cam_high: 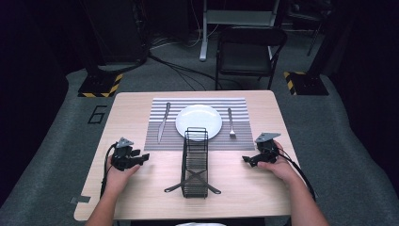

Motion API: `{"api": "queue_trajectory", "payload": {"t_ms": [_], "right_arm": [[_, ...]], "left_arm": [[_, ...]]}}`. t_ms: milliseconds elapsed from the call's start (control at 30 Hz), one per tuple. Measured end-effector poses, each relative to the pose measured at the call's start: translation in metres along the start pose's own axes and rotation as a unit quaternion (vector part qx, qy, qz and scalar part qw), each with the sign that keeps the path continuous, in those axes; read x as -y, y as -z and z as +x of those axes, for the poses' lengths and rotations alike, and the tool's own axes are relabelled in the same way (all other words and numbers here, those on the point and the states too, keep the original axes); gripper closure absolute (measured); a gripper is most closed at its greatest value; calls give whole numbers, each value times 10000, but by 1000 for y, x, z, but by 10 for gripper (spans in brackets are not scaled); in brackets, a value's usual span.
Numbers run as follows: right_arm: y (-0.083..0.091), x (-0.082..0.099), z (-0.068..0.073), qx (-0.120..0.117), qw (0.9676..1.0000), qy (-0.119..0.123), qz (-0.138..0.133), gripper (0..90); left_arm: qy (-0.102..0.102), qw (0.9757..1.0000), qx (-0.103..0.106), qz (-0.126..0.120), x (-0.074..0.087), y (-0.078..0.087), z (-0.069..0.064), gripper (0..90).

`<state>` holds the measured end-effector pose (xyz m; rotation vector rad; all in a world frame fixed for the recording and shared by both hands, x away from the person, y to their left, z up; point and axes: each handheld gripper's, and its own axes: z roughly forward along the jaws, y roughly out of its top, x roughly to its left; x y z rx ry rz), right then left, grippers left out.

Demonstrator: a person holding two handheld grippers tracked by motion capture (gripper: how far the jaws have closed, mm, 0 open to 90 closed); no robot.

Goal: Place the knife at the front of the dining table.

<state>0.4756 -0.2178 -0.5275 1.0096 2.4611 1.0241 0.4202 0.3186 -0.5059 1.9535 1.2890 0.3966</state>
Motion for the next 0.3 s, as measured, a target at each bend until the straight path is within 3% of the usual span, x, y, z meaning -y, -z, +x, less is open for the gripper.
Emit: {"api": "queue_trajectory", "payload": {"t_ms": [200, 300], "right_arm": [[0, 0, 0, 0, 10000, -3, 1, 0], [0, 0, 0, 1, 10000, -5, -1, 0]], "left_arm": [[-131, 9987, -429, 234, 9, -3, 12, 463], [-189, 9978, -621, 128, 12, -4, 16, 450]]}}
